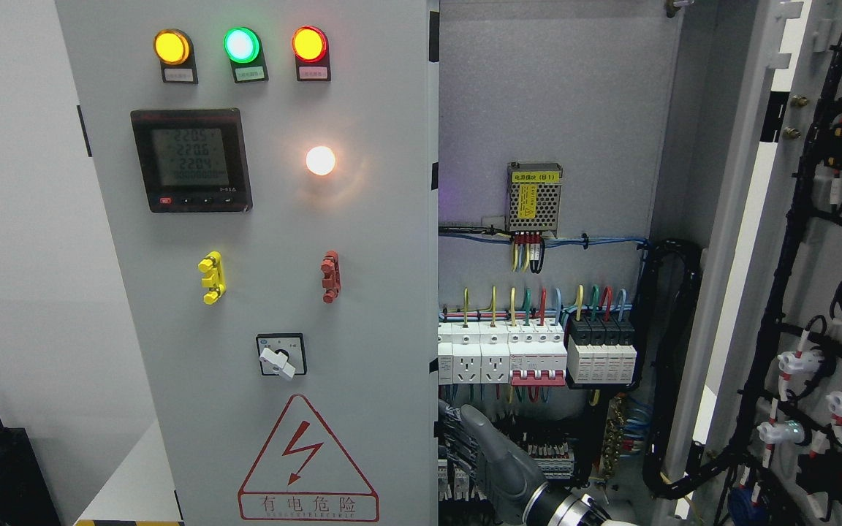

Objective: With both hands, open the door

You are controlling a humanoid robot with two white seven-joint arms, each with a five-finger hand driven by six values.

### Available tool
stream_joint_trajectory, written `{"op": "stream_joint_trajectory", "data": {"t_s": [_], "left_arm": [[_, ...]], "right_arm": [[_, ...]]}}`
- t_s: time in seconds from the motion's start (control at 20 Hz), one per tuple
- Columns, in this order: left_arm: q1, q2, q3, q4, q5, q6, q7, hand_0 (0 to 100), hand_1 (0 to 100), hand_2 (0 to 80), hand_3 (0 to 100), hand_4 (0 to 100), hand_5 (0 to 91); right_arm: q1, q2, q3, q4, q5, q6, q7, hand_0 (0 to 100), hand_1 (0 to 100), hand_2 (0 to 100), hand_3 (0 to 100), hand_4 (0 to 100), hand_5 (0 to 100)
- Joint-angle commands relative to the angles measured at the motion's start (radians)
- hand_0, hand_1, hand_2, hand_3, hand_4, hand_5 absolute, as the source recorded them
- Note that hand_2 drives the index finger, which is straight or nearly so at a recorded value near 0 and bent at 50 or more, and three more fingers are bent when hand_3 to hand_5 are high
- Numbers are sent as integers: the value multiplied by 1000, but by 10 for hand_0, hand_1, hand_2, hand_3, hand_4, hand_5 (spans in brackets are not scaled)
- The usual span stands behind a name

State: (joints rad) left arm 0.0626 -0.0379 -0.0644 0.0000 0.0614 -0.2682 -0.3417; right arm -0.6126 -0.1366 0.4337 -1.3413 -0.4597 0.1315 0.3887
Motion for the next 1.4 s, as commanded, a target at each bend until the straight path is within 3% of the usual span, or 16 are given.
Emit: {"op": "stream_joint_trajectory", "data": {"t_s": [0.0,0.1,0.3,0.8,1.05,1.35], "left_arm": [[0,0,0,-3,0,0,0,0,0,0,0,32,0],[0,0,0,-3,0,0,0,0,0,0,0,32,0],[-1,0,0,-3,0,0,0,0,0,0,0,32,0],[0,0,0,-3,0,0,0,0,0,0,0,32,0],[0,0,0,-3,0,0,0,0,0,0,0,31,0],[0,0,0,-3,0,0,0,0,0,0,0,31,0]], "right_arm": [[-10,-1,-1,5,0,0,4,107,0,0,0,0,0],[-10,-1,-1,10,-2,0,7,107,0,0,0,0,0],[-12,0,-1,11,-2,0,85,107,0,0,0,0,0],[-7,0,-1,1,-16,-1,90,107,0,0,0,0,0],[2,2,2,-12,-28,-1,179,107,0,0,0,0,0],[8,3,2,-35,-30,-1,196,107,0,0,0,0,0]]}}
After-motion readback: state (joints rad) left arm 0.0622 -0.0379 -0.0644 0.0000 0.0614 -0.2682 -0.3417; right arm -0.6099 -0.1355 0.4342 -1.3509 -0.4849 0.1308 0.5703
